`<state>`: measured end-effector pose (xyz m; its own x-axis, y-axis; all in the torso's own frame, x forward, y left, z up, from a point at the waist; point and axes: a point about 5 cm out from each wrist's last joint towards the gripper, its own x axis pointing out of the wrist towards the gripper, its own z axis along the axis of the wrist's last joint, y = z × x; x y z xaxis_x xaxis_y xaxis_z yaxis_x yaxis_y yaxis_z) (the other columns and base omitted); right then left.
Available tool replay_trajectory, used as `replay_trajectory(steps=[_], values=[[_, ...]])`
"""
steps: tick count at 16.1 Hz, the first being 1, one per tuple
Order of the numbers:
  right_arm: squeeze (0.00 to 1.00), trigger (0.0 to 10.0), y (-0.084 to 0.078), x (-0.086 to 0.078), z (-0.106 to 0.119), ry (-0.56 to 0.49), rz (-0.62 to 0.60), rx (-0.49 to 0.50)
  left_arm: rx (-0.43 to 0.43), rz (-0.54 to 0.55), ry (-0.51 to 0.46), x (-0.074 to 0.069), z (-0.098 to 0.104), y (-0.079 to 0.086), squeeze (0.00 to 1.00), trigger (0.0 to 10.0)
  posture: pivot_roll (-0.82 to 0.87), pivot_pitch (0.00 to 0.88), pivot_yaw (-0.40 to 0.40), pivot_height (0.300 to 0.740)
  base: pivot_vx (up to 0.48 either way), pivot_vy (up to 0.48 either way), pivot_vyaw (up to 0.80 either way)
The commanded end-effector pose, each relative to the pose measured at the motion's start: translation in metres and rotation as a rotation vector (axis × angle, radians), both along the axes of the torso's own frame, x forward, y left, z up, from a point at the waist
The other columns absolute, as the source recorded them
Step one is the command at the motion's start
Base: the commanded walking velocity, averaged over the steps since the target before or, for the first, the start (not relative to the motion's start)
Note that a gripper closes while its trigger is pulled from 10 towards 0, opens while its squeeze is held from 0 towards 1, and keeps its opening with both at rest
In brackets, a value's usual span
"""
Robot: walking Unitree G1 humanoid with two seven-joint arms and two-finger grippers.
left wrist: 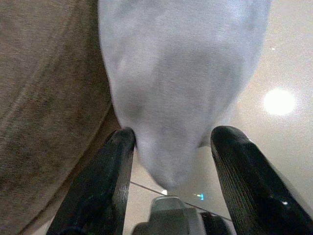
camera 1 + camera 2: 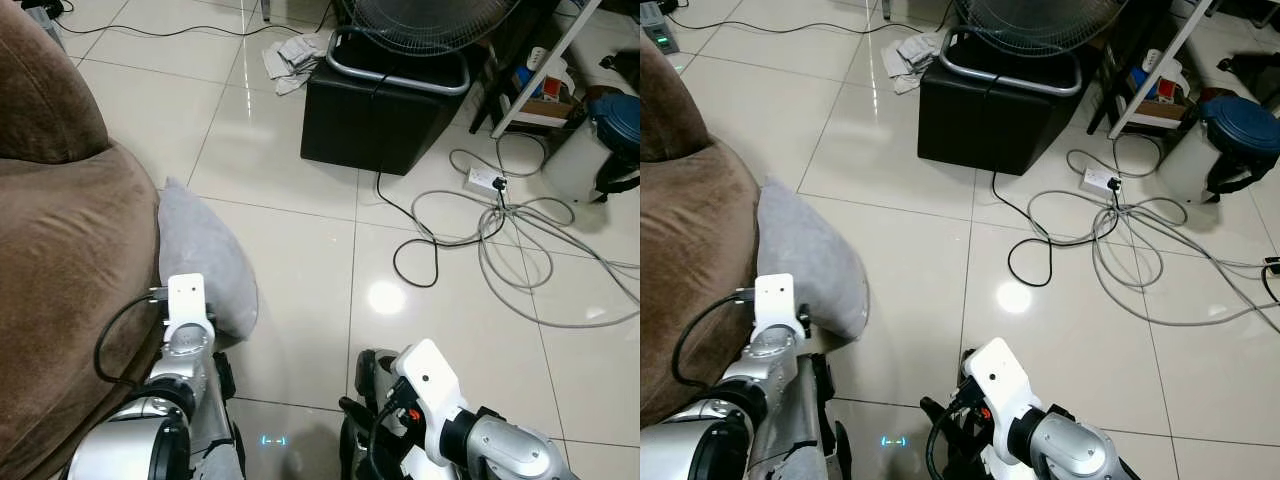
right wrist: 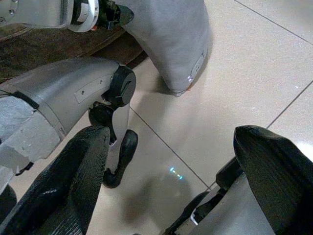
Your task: Move the pillow to the sofa from floor
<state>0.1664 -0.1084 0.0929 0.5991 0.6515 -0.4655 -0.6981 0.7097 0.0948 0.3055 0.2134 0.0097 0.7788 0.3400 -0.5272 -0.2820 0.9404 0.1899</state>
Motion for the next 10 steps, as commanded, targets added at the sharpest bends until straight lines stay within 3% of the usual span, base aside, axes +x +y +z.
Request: replay_trajectory(steps=[1,10], values=[[0.00,10.0,-0.0027,-0.0037,0.0007,0.014,-0.001,0.002,0.024,-0.005,0.048,-0.0089,-0.0096,-0.0014,0.00,0.0,-0.16,0.223,-0.115,0.567,0.000,0.000,0.00],[0.00,10.0,-0.0020,-0.0086,0.0014,0.020,-0.020,0.003,0.046,-0.010,0.039,-0.0078,-0.0079,-0.0002,0.00,0.0,-0.16,0.224,-0.107,0.567,0.000,0.000,0.00]])
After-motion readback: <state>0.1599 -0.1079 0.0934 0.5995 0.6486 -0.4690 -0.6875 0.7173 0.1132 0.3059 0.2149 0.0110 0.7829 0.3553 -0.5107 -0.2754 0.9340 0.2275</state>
